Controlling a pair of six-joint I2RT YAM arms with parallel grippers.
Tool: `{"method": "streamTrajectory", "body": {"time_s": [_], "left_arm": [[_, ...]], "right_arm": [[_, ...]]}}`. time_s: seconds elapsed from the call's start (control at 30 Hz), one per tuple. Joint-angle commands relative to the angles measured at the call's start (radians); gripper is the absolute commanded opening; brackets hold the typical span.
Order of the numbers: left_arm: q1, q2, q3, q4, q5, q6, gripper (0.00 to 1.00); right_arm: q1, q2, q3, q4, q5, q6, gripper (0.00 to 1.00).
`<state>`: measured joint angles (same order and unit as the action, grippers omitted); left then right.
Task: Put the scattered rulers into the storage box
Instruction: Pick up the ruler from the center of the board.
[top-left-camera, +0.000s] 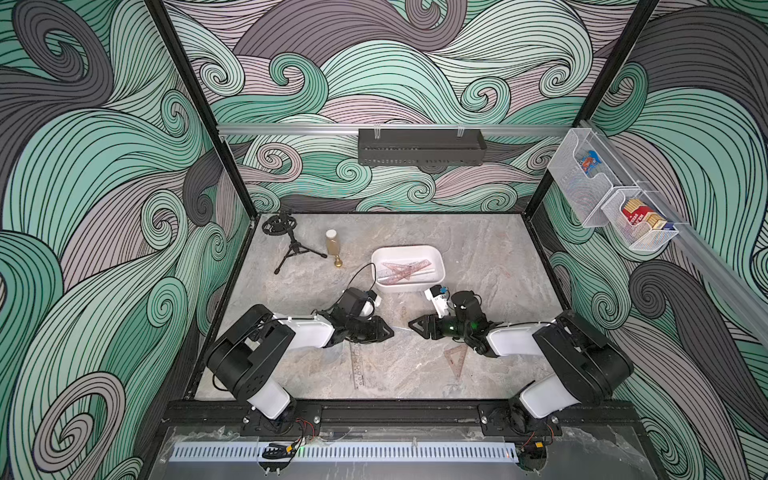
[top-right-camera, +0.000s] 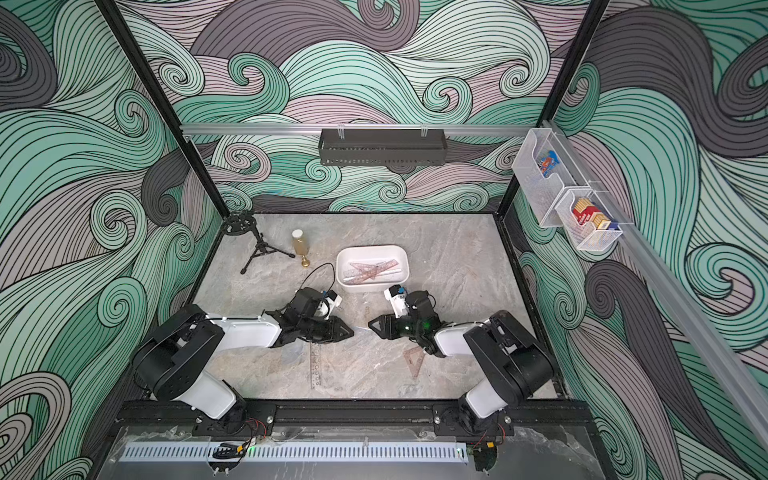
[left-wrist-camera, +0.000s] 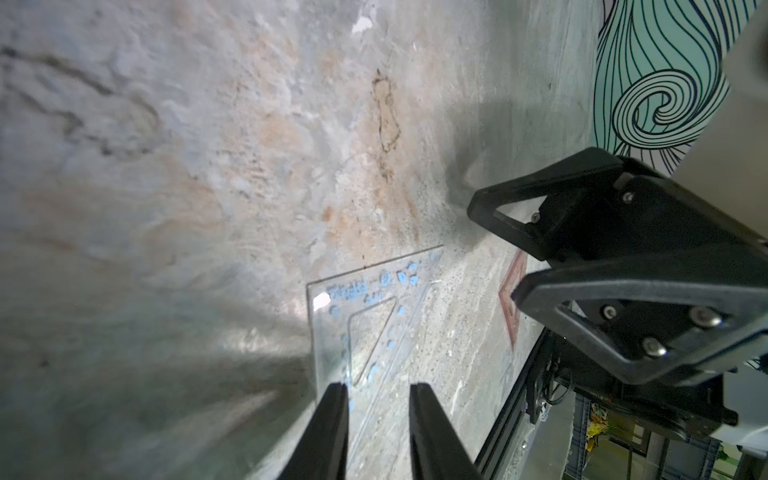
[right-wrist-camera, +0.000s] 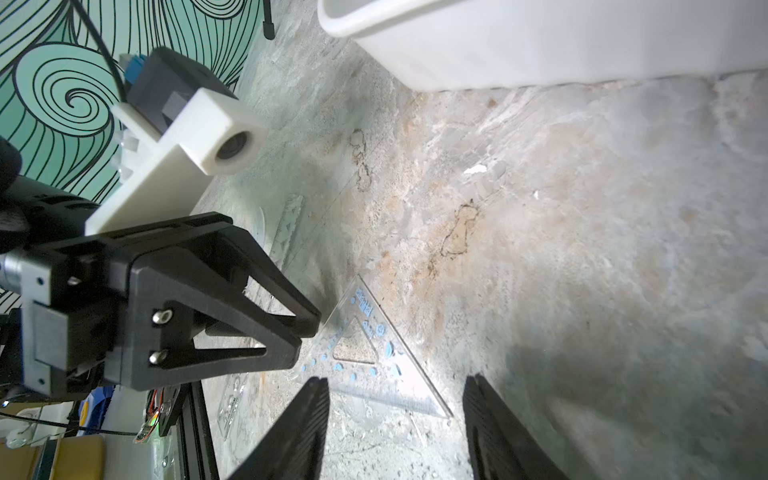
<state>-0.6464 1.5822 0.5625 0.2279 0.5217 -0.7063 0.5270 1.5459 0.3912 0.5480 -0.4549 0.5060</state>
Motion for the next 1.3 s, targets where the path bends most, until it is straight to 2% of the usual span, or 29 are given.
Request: {"method": "streamTrajectory", "body": {"time_s": [0.0, 0.43, 0.73, 1.27], "left_arm": [[-0.007, 0.015, 0.023, -0.028, -0.029, 0.008, 0.29], [-0.007, 0.038, 0.013, -0.010, -0.022, 0.006, 0.29], [-0.027, -0.026, 0.038, 0.009, 0.011, 0.011, 0.32], [-0.029, 0.048, 0.049, -0.005, -0.014, 0.006, 0.30]], "right_arm": [[-0.003, -0.018, -0.018, 0.009, -0.012, 0.007, 0.56], [-0.003, -0.024, -0.033, 0.007, -0.013, 0.012, 0.56], [-0.003, -0.020, -0.034, 0.005, -0.010, 0.009, 0.56], [-0.002, -0.032, -0.038, 0.001, -0.013, 0.014, 0.56]]}}
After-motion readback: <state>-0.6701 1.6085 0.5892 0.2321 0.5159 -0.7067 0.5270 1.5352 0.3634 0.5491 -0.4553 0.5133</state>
